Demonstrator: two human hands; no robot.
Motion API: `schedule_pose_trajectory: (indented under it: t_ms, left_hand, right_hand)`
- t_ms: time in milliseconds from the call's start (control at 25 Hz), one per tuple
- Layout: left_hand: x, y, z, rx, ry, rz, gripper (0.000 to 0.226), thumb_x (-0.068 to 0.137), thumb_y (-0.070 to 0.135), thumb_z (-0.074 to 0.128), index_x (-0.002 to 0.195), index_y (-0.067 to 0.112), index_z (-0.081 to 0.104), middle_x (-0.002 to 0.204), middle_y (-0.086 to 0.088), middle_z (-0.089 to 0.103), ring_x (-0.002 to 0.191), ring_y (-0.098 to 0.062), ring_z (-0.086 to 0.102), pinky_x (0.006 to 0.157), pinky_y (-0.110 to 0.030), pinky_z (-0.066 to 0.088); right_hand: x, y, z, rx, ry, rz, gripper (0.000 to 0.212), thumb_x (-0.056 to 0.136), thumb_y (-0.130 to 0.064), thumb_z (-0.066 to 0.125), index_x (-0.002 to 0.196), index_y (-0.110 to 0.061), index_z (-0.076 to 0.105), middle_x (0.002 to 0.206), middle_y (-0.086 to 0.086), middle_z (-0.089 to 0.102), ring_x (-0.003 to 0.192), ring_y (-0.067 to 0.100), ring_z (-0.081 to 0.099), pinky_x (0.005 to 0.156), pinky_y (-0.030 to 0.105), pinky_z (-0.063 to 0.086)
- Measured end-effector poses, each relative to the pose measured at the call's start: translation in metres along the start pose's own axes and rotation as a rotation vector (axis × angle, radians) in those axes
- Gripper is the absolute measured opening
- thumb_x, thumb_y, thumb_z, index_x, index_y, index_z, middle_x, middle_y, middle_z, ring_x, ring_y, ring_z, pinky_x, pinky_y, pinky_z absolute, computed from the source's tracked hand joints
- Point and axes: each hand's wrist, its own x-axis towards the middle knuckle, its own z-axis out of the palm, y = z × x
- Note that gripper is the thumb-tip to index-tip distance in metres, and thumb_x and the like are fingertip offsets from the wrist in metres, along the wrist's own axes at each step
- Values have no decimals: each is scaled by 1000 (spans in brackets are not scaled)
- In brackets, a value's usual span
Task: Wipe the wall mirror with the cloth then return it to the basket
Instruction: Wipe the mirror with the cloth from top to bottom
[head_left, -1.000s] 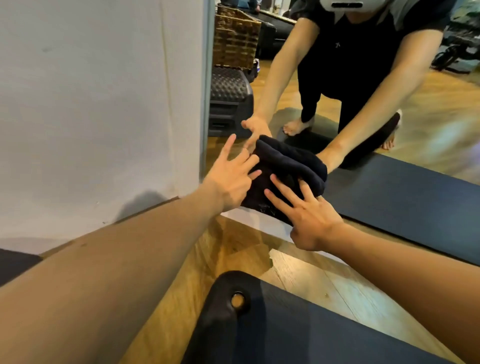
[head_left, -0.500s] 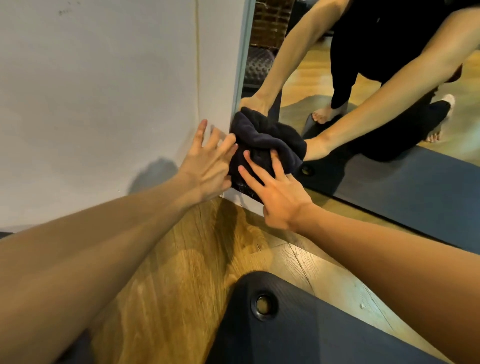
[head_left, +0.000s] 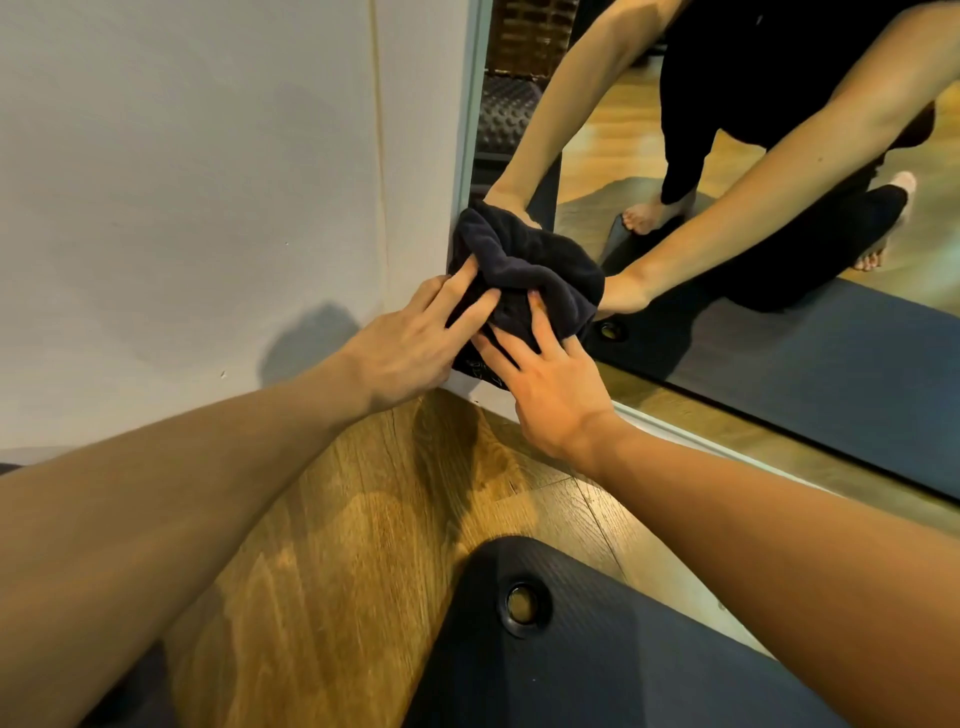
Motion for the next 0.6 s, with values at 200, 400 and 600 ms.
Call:
schedule_pose_trajectory:
  t_ms: [200,400,600]
  left_hand:
    - [0,4,9,67,-82,-23,104,88,12,69,160,13,-7,165,-25,-6,147,-39,24,92,-40,57]
    - [-3,16,16,53,-108,-69,101,91,16,66,160,14,-7,166,-23,-11,150,-40,16,96,-40,55]
    - [-3,24,24,30,-129,-93,94,95,15,61,160,14,-7,166,-21,-14,151,-40,14,91,-40,57]
  right_hand:
    - [-3,-2,1,-22,-11,1,84,99,-33,55,163,-24,2,171,4,5,151,42,-23,116,56,-21]
    - [-9,-10,5,-24,-32,37,86,96,-32,59,163,-24,6,171,6,6,149,42,-26,114,58,-23]
    - [-14,-11,11,-66,-57,9,83,100,-31,55,163,-23,1,171,6,0,153,40,-19,111,57,-27]
